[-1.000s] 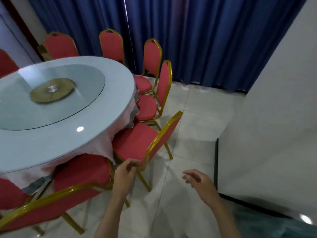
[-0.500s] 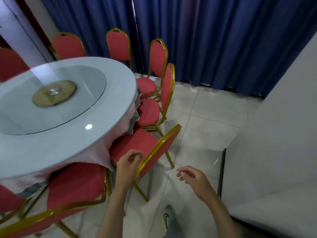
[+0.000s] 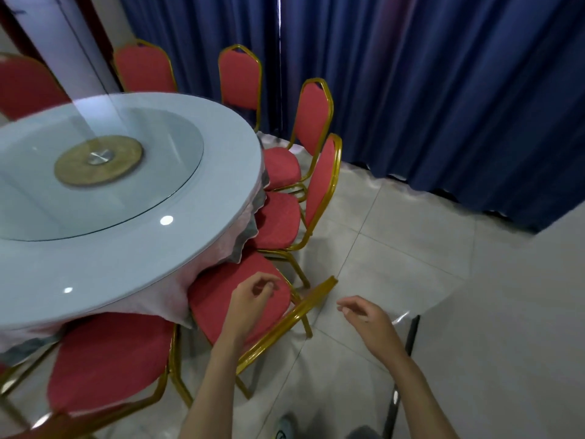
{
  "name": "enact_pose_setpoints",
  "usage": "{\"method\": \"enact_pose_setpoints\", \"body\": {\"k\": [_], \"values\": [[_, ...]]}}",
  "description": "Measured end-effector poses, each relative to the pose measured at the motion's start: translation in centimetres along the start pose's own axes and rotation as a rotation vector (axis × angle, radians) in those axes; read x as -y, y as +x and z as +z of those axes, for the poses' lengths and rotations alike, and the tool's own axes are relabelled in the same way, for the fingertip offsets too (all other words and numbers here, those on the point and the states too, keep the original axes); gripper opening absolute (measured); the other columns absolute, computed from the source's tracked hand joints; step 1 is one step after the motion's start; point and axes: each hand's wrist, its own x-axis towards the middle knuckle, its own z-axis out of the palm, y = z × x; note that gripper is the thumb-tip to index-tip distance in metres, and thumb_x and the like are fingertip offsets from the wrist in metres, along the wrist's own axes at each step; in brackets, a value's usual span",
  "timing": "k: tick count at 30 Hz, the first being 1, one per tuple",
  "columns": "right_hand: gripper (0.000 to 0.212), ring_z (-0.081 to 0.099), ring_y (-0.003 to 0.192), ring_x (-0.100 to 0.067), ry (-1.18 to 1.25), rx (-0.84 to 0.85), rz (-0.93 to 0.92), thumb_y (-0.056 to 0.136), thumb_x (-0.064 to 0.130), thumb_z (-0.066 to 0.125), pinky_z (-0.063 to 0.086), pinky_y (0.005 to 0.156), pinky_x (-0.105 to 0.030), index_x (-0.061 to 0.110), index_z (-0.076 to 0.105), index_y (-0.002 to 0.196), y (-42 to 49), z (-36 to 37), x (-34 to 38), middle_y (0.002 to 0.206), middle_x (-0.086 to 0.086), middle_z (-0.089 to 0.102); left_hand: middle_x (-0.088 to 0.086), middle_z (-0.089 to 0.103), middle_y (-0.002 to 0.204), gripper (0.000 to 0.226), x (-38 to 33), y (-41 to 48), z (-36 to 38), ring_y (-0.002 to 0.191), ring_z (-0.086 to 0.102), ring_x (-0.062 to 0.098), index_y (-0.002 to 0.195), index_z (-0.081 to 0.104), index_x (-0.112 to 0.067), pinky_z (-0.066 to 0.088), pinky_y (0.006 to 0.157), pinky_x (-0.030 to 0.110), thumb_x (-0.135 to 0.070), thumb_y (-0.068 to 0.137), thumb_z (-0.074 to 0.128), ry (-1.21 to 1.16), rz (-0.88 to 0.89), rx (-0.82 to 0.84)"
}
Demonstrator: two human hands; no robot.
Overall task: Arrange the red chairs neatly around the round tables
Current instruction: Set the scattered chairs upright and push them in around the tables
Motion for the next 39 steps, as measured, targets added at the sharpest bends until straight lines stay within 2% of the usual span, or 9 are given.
{"method": "enact_pose_setpoints", "body": {"k": [5, 8, 12, 18, 22, 25, 29, 34, 39], "values": [[0.022, 0.062, 0.111, 0.005, -0.052, 0.113, -0.017, 0.100, 0.022, 0.064, 0.045, 0.083, -0.005, 0.040, 0.071, 0.110, 5.4, 0.4, 0.8, 0.114, 0.023, 0.070, -0.015, 0.075, 0.101, 0.028, 2.3, 1.7, 0.0, 0.096, 0.071, 0.009, 0.102, 0.074, -0.035, 0.057, 0.086, 0.031, -0.011, 0.100, 0.060, 0.061, -0.092, -0.004], [0.024, 0.059, 0.112, 0.003, -0.090, 0.285, -0.047, 0.094, 0.034, 0.073, 0.044, 0.084, -0.011, 0.046, 0.065, 0.113, 8.9, 0.2, 1.4, 0.118, 0.020, 0.065, -0.011, 0.076, 0.096, 0.025, 3.0, 2.1, 0.8, 0.087, 0.071, 0.008, 0.102, 0.074, -0.031, 0.056, 0.083, 0.029, -0.010, 0.099, 0.062, 0.088, -0.157, -0.075], [0.063, 0.059, 0.117, -0.002, -0.214, 0.694, 0.008, 0.066, 0.066, 0.087, 0.052, 0.094, -0.025, 0.048, 0.063, 0.121, 13.2, 0.1, 1.0, 0.125, 0.017, 0.064, -0.006, 0.076, 0.091, 0.024, 3.0, 1.8, 2.0, 0.080, 0.071, 0.012, 0.100, 0.074, -0.028, 0.057, 0.080, 0.032, -0.007, 0.098, 0.063, 0.050, -0.258, -0.252], [0.075, 0.065, 0.108, -0.005, -0.491, 1.022, -0.086, 0.057, 0.067, 0.089, 0.058, 0.095, -0.032, 0.044, 0.063, 0.124, 17.3, 0.7, -0.9, 0.119, 0.014, 0.067, -0.009, 0.075, 0.090, 0.024, 2.9, -2.0, 5.5, 0.089, 0.071, 0.007, 0.097, 0.073, -0.027, 0.058, 0.082, 0.034, -0.007, 0.099, 0.061, -0.007, -0.440, -0.472], [0.043, 0.066, 0.104, -0.012, -0.555, 1.014, -0.214, 0.076, 0.032, 0.081, 0.057, 0.095, -0.042, 0.053, 0.064, 0.110, 18.6, 2.0, -2.8, 0.108, 0.015, 0.066, -0.007, 0.072, 0.095, 0.025, 3.7, -6.2, 7.7, 0.091, 0.069, 0.015, 0.100, 0.073, -0.026, 0.059, 0.084, 0.044, -0.006, 0.101, 0.057, 0.034, -0.588, -0.565], [0.056, 0.054, 0.118, -0.016, -0.651, 0.968, -0.429, 0.091, 0.009, 0.071, 0.046, 0.104, -0.039, 0.053, 0.060, 0.124, 18.1, 2.7, -4.1, 0.118, 0.022, 0.055, -0.018, 0.071, 0.096, 0.041, 3.0, -7.5, 9.4, 0.092, 0.065, 0.011, 0.095, 0.070, -0.040, 0.056, 0.083, 0.042, -0.003, 0.102, 0.054, 0.090, -0.489, -0.624], [0.058, 0.056, 0.114, -0.011, -0.593, 0.854, -0.465, 0.087, 0.015, 0.079, 0.048, 0.101, -0.045, 0.063, 0.059, 0.113, 18.1, 2.2, -5.4, 0.113, 0.036, 0.059, -0.031, 0.068, 0.095, 0.034, 4.8, -6.9, 10.4, 0.088, 0.064, 0.005, 0.096, 0.069, -0.048, 0.052, 0.086, 0.047, -0.019, 0.100, 0.051, 0.245, -0.463, -0.668], [0.073, 0.062, 0.104, -0.007, -0.415, 0.754, -0.427, 0.084, -0.001, 0.079, 0.059, 0.090, -0.038, 0.064, 0.065, 0.114, 17.9, 1.2, -5.9, 0.103, 0.023, 0.067, -0.035, 0.065, 0.079, 0.038, 5.8, -4.7, 10.4, 0.075, 0.061, -0.003, 0.087, 0.066, -0.051, 0.041, 0.094, 0.043, -0.018, 0.100, 0.055, 0.329, -0.552, -0.709], [0.082, 0.061, 0.120, -0.004, -0.369, 0.728, -0.447, 0.081, -0.011, 0.077, 0.059, 0.095, -0.031, 0.049, 0.062, 0.135, 18.0, 1.6, -6.9, 0.126, 0.021, 0.062, -0.023, 0.068, 0.074, 0.032, 6.8, -4.4, 9.5, 0.070, 0.063, 0.000, 0.087, 0.068, -0.048, 0.045, 0.083, 0.039, -0.022, 0.100, 0.056, 0.258, -0.565, -0.662]]}}
